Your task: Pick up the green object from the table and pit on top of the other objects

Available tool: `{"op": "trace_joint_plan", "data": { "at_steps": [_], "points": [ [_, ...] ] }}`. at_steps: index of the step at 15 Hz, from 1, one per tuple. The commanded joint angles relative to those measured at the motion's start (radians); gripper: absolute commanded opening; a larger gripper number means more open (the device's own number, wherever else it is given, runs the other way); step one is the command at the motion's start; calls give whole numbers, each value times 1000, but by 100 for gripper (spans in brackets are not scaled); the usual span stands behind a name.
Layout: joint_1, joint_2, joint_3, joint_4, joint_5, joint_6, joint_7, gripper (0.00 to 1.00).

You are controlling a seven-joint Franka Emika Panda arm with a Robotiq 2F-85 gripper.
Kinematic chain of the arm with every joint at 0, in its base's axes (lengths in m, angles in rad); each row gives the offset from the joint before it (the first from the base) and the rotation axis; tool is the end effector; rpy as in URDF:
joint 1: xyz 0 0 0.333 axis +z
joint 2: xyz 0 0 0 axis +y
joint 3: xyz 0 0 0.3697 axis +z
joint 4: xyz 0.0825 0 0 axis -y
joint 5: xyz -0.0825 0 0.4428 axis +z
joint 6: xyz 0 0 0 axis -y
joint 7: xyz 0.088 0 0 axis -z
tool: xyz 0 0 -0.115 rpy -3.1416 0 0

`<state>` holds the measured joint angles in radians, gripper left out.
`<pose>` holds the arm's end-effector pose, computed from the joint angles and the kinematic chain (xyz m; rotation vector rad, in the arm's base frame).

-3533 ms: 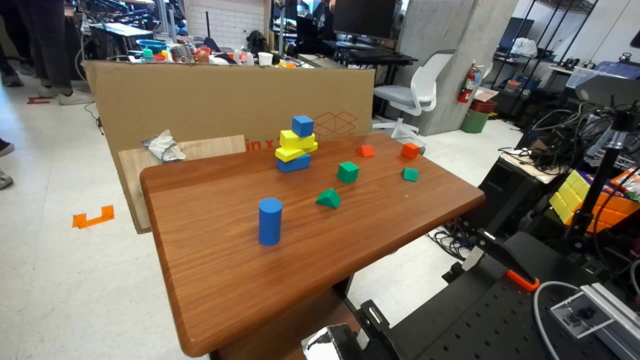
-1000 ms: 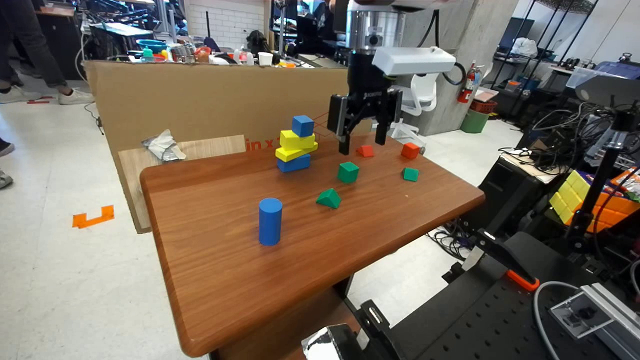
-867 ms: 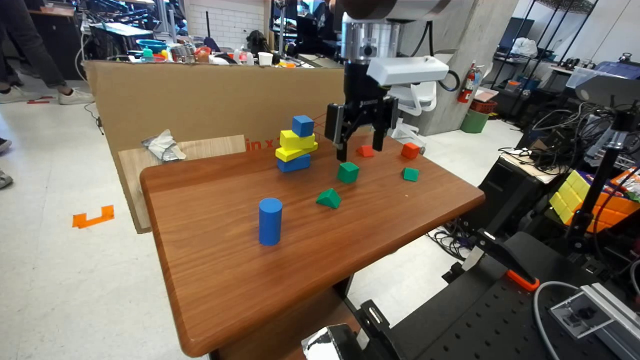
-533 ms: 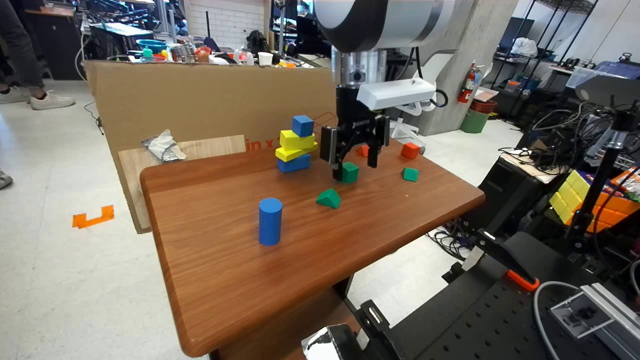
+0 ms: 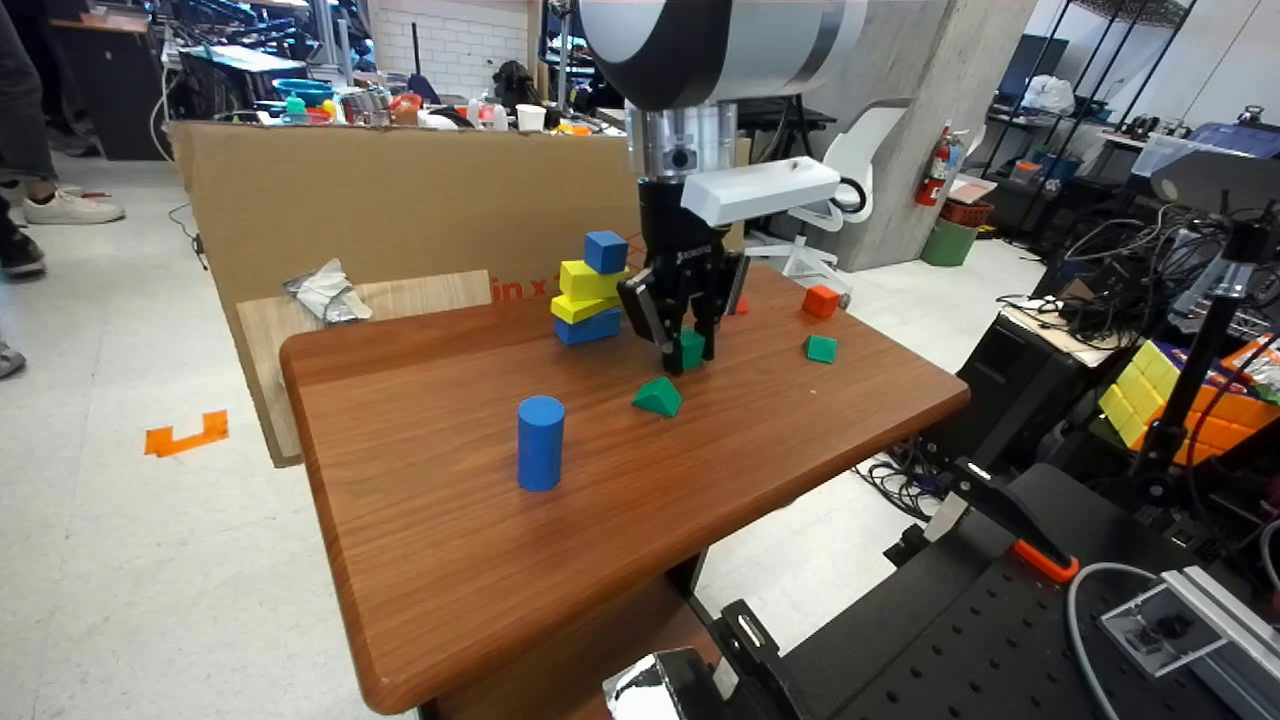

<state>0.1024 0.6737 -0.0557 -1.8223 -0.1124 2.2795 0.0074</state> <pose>0.6884 0.0303 0.1361 2.9995 0.1955 -0.3219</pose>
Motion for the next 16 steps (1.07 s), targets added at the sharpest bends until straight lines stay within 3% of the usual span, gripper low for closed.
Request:
{"op": "trace_joint_plan", "data": {
  "at_steps": [1, 2, 6, 11, 16],
  "points": [
    [4, -64, 19, -21, -15, -34, 16, 14],
    [2, -81, 24, -27, -10, -37, 15, 9],
    [3, -150, 39, -28, 3, -83, 27, 9],
    [-4, -207, 82, 40, 53, -222, 17, 9],
    [-5, -199, 98, 131, 84, -255, 18, 9]
  ]
}}
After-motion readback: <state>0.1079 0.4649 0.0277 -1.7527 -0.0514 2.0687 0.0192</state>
